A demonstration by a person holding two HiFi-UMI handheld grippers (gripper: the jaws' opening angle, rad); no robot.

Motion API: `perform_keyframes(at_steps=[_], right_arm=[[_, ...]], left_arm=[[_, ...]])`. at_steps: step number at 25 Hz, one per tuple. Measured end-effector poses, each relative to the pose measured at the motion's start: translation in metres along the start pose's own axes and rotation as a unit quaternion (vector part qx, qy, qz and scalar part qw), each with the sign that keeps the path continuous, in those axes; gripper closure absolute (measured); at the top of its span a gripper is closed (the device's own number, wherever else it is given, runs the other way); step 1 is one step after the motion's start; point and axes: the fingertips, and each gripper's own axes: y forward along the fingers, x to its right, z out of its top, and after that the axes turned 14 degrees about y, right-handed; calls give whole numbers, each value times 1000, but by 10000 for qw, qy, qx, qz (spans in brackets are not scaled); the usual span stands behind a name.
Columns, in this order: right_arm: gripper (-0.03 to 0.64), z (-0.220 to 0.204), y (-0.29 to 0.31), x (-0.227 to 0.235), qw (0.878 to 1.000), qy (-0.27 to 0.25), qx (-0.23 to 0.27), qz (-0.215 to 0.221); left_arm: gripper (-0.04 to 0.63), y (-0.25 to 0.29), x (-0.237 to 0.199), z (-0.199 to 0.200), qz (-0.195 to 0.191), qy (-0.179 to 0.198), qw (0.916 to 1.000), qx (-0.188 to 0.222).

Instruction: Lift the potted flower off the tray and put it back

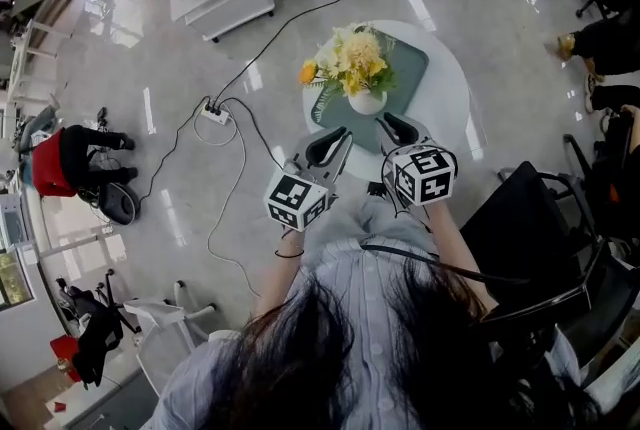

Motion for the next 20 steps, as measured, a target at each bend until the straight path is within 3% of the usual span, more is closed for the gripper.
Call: perform_keyframes(at_steps=[4, 7, 11, 20], right_arm=[[549, -7, 17, 0, 9996, -226, -150, 103], [458, -8, 29, -3, 9986, -434, -213, 220], [405, -10, 42, -6, 9983, -502, -165, 250], [310, -9, 75, 23, 9959, -713, 73, -554]], left_arm=[[554, -4, -7, -8, 90, 5, 9999, -106], [554, -7, -13, -8, 144, 6, 9998, -141], [554, -11, -17, -8, 68, 17, 9998, -190], [554, -3, -37, -7, -234, 159, 9994, -190]])
